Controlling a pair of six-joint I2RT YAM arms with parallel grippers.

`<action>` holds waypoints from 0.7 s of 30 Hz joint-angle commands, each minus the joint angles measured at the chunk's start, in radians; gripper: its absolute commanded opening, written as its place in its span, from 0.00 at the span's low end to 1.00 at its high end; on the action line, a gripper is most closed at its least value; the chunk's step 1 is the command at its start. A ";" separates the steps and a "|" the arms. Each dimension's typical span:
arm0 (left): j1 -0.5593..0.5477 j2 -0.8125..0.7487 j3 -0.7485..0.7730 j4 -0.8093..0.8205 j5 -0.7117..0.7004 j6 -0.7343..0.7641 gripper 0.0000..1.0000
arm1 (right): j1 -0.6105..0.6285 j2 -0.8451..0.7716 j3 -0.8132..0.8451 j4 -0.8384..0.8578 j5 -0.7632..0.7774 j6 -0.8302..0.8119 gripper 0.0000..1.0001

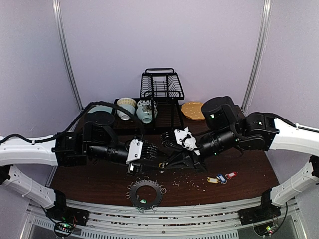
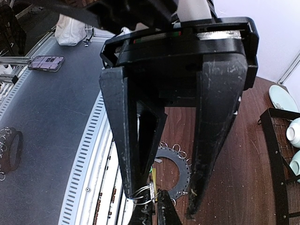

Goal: Put the keys on the keyring

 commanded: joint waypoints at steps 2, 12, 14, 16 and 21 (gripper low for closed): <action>-0.002 -0.017 0.009 0.060 -0.020 0.016 0.32 | 0.006 -0.004 0.024 0.003 0.014 0.012 0.00; -0.002 -0.008 0.010 0.043 -0.025 0.013 0.33 | 0.005 -0.010 0.027 0.001 0.020 0.015 0.00; -0.002 -0.008 0.010 0.039 -0.026 0.015 0.32 | 0.006 -0.011 0.027 0.001 0.021 0.015 0.00; -0.002 -0.007 0.014 0.031 -0.024 0.019 0.25 | 0.006 -0.013 0.027 0.002 0.023 0.015 0.00; -0.002 -0.015 0.018 0.025 -0.012 0.014 0.13 | 0.006 -0.018 0.025 0.006 0.029 0.015 0.00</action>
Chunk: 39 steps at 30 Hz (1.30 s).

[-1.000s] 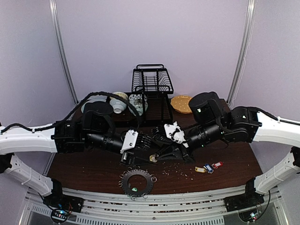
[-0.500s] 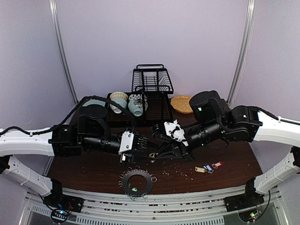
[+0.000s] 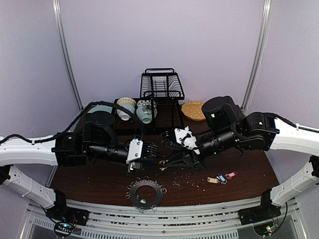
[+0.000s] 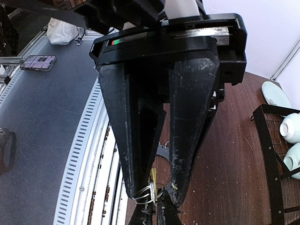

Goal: Put the keys on the keyring

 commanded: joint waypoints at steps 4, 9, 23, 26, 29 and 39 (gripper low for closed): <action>-0.001 -0.027 0.007 0.054 0.004 -0.006 0.00 | 0.006 -0.017 0.017 0.002 0.005 0.012 0.00; -0.001 -0.043 -0.005 0.075 0.006 -0.020 0.00 | 0.005 -0.032 -0.005 0.026 0.027 0.017 0.00; -0.001 -0.045 -0.025 0.135 0.071 -0.058 0.13 | 0.003 -0.028 -0.007 0.035 0.040 0.019 0.00; -0.001 -0.034 -0.021 0.134 0.044 -0.055 0.21 | 0.003 -0.030 -0.005 0.036 0.034 0.019 0.00; -0.001 -0.019 -0.004 0.113 0.047 -0.041 0.28 | 0.003 -0.034 -0.008 0.039 0.035 0.021 0.00; -0.003 0.006 0.025 0.082 0.065 -0.009 0.36 | 0.003 -0.034 -0.005 0.033 0.032 0.021 0.00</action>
